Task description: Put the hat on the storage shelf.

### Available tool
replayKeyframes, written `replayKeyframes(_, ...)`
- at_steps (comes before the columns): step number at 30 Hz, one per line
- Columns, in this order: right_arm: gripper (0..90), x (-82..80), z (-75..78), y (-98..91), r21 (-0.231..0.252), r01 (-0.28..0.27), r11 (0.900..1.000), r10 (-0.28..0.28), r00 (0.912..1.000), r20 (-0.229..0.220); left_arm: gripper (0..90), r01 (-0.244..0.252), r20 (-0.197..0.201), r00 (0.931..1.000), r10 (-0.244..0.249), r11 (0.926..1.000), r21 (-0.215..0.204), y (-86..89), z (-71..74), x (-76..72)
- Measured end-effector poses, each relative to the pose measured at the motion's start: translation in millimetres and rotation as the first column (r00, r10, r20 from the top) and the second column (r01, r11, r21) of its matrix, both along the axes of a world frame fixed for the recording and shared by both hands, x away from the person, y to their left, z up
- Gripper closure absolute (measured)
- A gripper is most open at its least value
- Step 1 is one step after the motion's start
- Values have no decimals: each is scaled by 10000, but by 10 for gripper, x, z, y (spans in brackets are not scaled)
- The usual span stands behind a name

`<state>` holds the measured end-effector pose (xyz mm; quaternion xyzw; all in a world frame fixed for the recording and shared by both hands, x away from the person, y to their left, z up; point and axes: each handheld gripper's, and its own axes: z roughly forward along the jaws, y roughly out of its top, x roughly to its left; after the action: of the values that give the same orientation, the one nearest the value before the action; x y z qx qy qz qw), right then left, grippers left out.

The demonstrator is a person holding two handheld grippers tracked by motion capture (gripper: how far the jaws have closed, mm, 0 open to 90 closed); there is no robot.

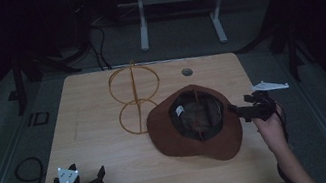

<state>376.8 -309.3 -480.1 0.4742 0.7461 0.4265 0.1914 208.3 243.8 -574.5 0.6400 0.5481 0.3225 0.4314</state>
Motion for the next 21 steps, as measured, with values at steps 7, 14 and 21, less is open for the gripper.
replayKeyframes(7,129,239,-49,240,140,-103,9998,111,9984,-563,27,221,-141,9997,-221,9998,3,-7,-16,10)
replayKeyframes(14,153,434,-148,517,-1121,-442,9927,368,9971,-668,29,489,-212,9986,-488,9988,57,-31,-20,16)
replayKeyframes(21,255,588,-286,658,-2410,-129,9704,-24,9980,-633,29,612,-270,9978,-605,9978,255,-60,-23,25)
